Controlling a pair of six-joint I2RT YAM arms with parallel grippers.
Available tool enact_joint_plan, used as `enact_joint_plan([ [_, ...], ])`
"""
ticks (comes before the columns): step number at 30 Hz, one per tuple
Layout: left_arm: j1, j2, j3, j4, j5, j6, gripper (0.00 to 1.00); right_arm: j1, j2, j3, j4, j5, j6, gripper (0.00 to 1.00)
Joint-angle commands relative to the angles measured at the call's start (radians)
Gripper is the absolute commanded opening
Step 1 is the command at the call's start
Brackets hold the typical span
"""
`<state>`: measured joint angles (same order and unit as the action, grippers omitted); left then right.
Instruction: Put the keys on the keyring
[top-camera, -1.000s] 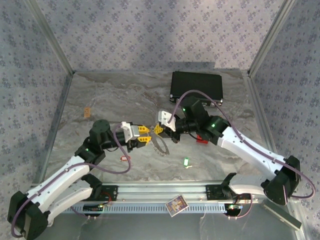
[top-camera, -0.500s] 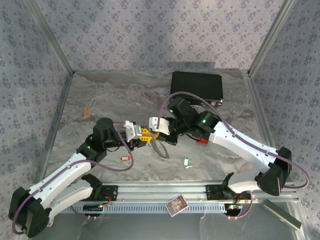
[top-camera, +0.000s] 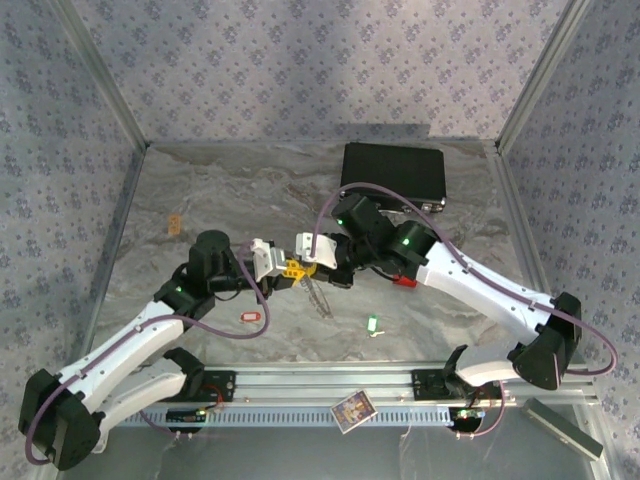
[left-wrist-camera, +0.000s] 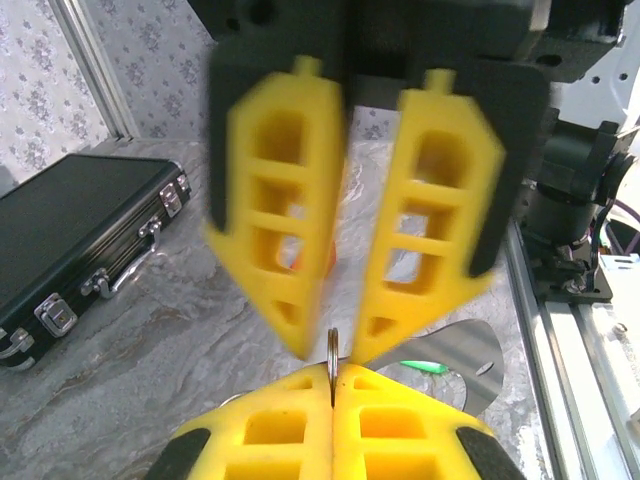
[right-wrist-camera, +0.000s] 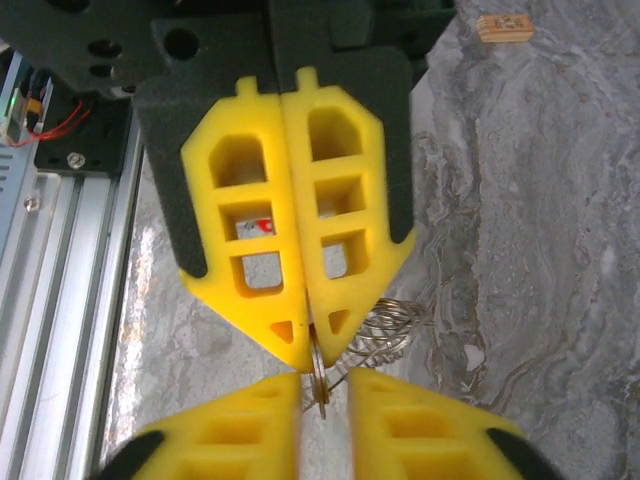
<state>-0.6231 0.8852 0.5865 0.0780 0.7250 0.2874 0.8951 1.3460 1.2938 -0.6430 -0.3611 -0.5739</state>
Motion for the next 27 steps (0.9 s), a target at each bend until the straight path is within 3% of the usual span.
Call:
enact_joint_plan([
  [1,-0.003,-0.018,-0.002,0.067,-0.043,-0.011,0.00,-0.031,-0.084,-0.054,0.081,-0.004,0.091,0.38],
  [7,-0.007,-0.017,-0.060,0.210,-0.170,-0.082,0.00,-0.041,-0.207,-0.249,0.182,0.107,0.214,0.46],
  [17,-0.020,-0.002,-0.058,0.213,-0.215,-0.080,0.00,0.013,-0.196,-0.412,0.431,0.194,0.412,0.46],
  [25,-0.036,0.001,-0.053,0.214,-0.259,-0.076,0.00,0.041,-0.147,-0.409,0.470,0.318,0.405,0.30],
  [27,-0.040,0.006,-0.051,0.215,-0.271,-0.074,0.00,0.046,-0.142,-0.406,0.468,0.320,0.398,0.20],
])
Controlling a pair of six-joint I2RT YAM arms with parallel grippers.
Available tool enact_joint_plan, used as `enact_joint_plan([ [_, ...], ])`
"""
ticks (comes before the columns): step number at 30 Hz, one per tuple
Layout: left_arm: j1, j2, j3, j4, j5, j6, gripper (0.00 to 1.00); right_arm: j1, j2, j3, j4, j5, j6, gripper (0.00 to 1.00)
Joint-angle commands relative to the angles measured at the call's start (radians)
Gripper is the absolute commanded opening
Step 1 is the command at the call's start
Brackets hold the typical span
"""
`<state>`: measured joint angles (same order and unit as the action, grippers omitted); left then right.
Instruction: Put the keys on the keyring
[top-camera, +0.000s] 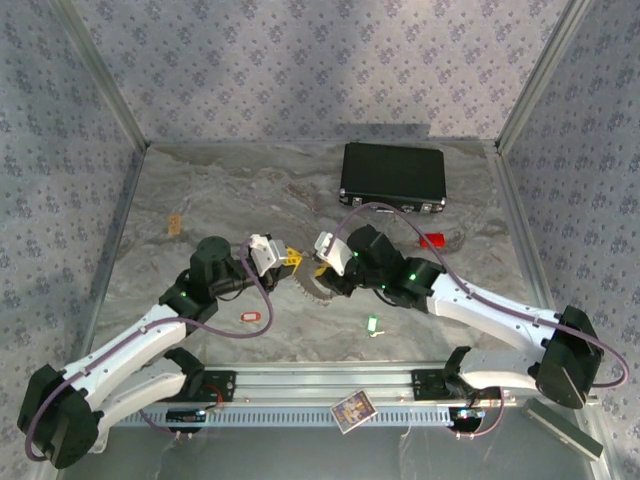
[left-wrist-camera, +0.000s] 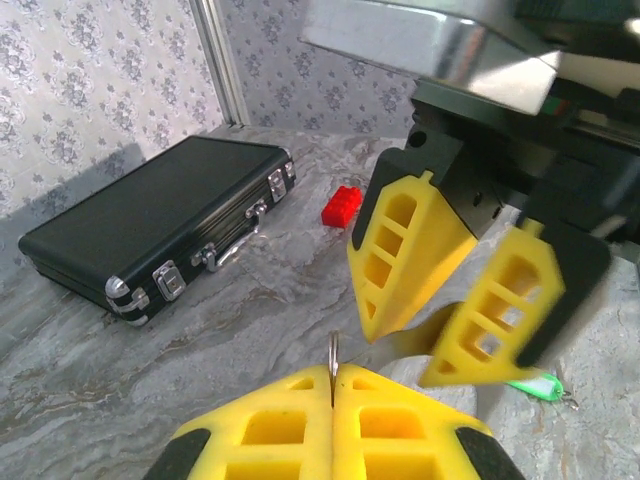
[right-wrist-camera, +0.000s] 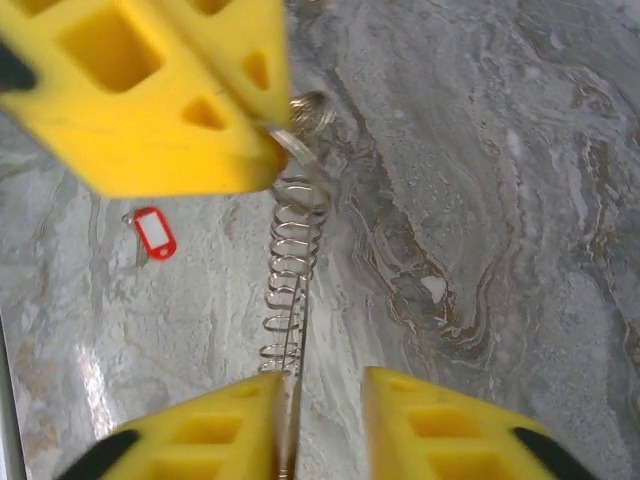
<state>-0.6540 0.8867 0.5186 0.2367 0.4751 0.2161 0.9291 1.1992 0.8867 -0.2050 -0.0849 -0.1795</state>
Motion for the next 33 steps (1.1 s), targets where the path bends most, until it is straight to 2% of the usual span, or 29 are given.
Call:
enact_joint_plan([
  [1,-0.010,0.006,0.018,0.054,-0.024,-0.001,0.00,0.013,0.006,0.004,0.030,0.044,0.000,0.16],
  [5,-0.015,0.018,0.026,0.049,-0.041,0.002,0.00,0.021,0.008,0.016,0.024,0.034,-0.008,0.00],
  [20,-0.033,0.043,0.038,0.073,-0.173,0.020,0.00,0.060,0.038,0.086,-0.008,0.053,0.019,0.00],
  [26,-0.049,0.053,0.038,0.096,-0.274,0.034,0.00,0.069,0.074,0.130,-0.007,0.088,0.112,0.00],
  [33,-0.051,0.061,0.029,0.123,-0.377,0.035,0.00,0.077,0.095,0.155,-0.016,0.099,0.143,0.00],
])
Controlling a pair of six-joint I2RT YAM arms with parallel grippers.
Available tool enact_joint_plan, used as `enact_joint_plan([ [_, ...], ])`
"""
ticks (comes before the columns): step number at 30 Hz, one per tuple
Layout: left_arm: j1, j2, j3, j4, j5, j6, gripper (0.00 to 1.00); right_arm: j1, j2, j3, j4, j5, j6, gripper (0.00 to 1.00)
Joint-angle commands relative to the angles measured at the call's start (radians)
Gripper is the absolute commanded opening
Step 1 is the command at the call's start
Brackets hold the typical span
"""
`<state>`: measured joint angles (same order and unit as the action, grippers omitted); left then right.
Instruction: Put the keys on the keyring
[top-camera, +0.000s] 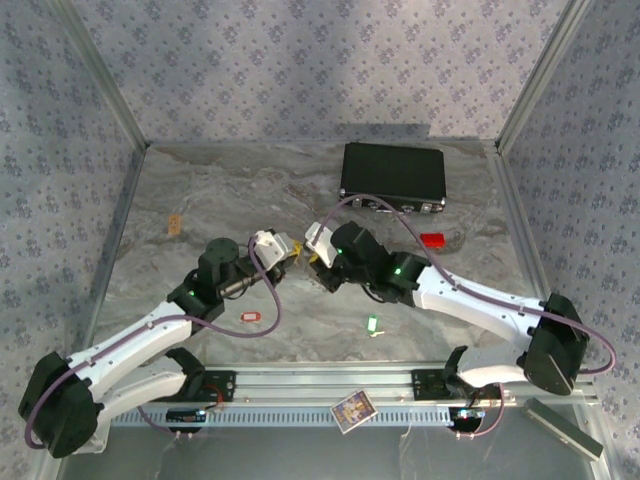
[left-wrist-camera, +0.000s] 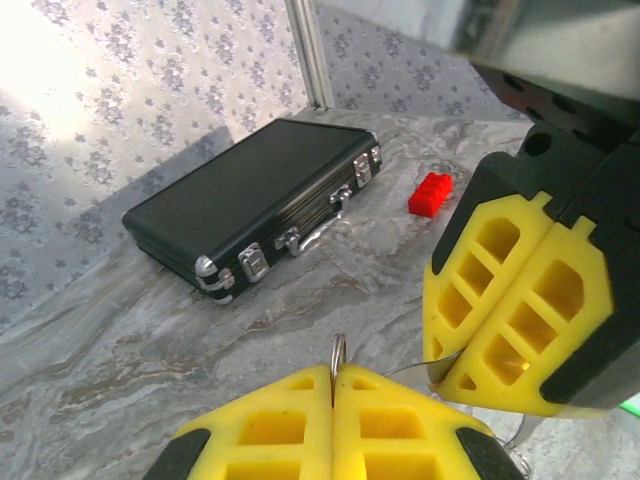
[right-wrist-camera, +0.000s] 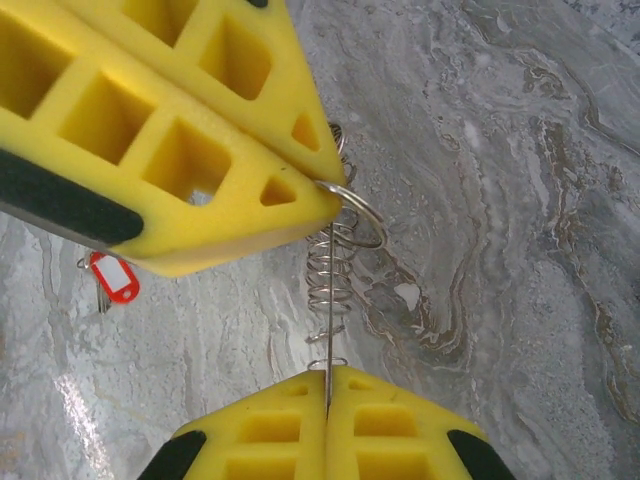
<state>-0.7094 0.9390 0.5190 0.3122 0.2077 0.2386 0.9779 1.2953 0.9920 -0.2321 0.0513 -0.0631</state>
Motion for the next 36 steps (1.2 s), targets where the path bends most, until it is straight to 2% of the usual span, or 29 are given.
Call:
enact_joint_plan([
  [1,0.004,0.009,0.026,0.058,-0.114,0.011,0.00,0.028,0.002,0.052,0.012,-0.043,0.029,0.00],
  [8,0.004,0.020,0.009,0.152,-0.087,-0.041,0.00,0.033,0.018,0.048,0.073,-0.126,0.077,0.00],
  [9,0.004,0.020,0.005,0.170,-0.077,-0.047,0.00,0.031,0.009,0.038,0.091,-0.142,0.081,0.12],
  [10,0.005,0.022,0.001,0.186,-0.063,-0.050,0.00,0.026,-0.004,0.023,0.109,-0.166,0.083,0.30],
  [11,0.005,0.023,-0.002,0.204,-0.040,-0.050,0.00,0.013,-0.021,0.005,0.127,-0.199,0.084,0.41],
  [14,0.016,0.030,0.002,0.219,0.030,-0.047,0.00,-0.044,-0.098,-0.041,0.135,-0.323,0.034,0.49],
  [18,0.053,0.032,-0.015,0.304,0.164,-0.092,0.00,-0.156,-0.203,-0.102,0.092,-0.489,-0.096,0.48],
  [23,0.083,0.057,-0.018,0.388,0.312,-0.173,0.00,-0.298,-0.285,-0.211,0.259,-0.615,-0.142,0.40],
  [28,0.094,0.098,-0.003,0.452,0.410,-0.237,0.00,-0.318,-0.241,-0.207,0.319,-0.656,-0.178,0.32],
  [32,0.094,0.124,0.016,0.486,0.485,-0.267,0.00,-0.334,-0.201,-0.234,0.444,-0.668,-0.117,0.32],
  [36,0.091,0.132,0.018,0.502,0.504,-0.281,0.00,-0.347,-0.176,-0.243,0.496,-0.739,-0.089,0.31],
])
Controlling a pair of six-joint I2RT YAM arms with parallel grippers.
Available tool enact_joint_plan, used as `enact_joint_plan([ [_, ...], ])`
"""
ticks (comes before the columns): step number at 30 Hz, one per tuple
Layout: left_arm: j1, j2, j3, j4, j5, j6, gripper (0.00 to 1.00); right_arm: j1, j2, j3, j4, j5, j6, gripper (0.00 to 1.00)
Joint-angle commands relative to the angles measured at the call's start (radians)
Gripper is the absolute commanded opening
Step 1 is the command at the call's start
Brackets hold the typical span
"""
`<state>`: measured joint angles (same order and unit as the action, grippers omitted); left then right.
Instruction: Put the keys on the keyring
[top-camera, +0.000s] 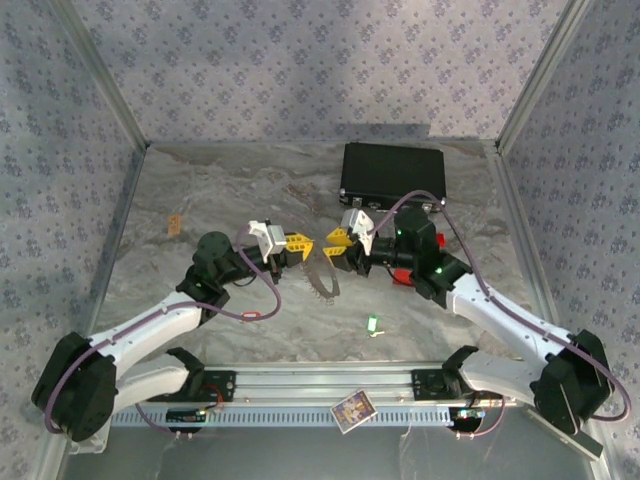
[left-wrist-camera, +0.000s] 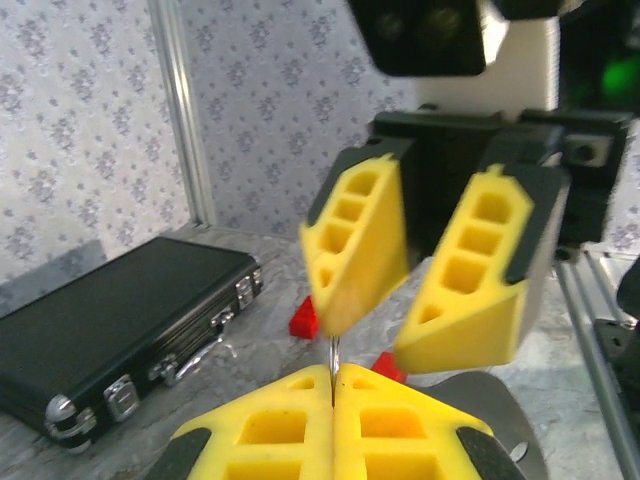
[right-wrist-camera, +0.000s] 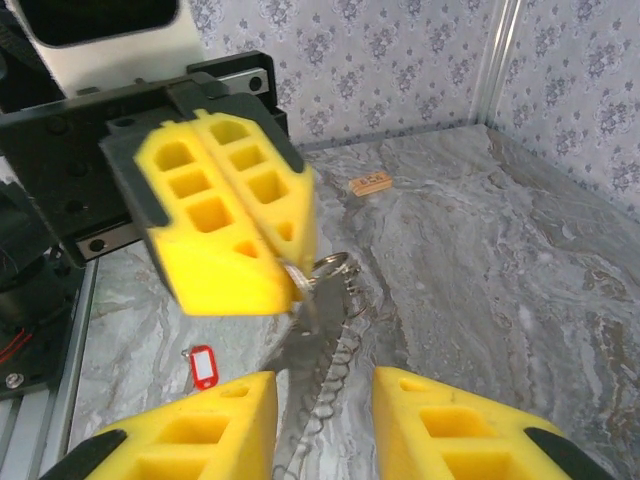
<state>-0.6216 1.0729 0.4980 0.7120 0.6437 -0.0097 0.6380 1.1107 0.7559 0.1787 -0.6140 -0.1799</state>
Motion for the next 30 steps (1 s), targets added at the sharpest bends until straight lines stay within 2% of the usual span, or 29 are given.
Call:
enact_joint_plan([
  [1,0.005,-0.001,0.037,0.104,0.071,-0.034,0.00,-0.007,0.012,-0.008,0.091,-0.095,0.028,0.32],
  [4,0.000,-0.001,0.032,0.109,0.083,-0.036,0.00,-0.008,0.016,-0.013,0.096,-0.107,0.030,0.30],
  [12,-0.010,-0.002,0.027,0.110,0.093,-0.036,0.00,-0.008,0.028,-0.012,0.135,-0.150,0.054,0.19],
  [18,-0.016,-0.001,0.028,0.111,0.096,-0.033,0.00,0.000,0.038,-0.005,0.157,-0.165,0.065,0.16],
  [24,-0.021,0.007,0.028,0.127,0.094,-0.038,0.00,0.011,0.063,0.009,0.164,-0.168,0.069,0.10],
  [28,-0.020,0.004,0.028,0.119,0.084,-0.037,0.00,0.015,0.073,0.017,0.171,-0.167,0.073,0.00],
  [30,-0.021,-0.003,0.031,0.084,0.058,-0.026,0.02,0.012,0.069,0.018,0.162,-0.162,0.066,0.00],
])
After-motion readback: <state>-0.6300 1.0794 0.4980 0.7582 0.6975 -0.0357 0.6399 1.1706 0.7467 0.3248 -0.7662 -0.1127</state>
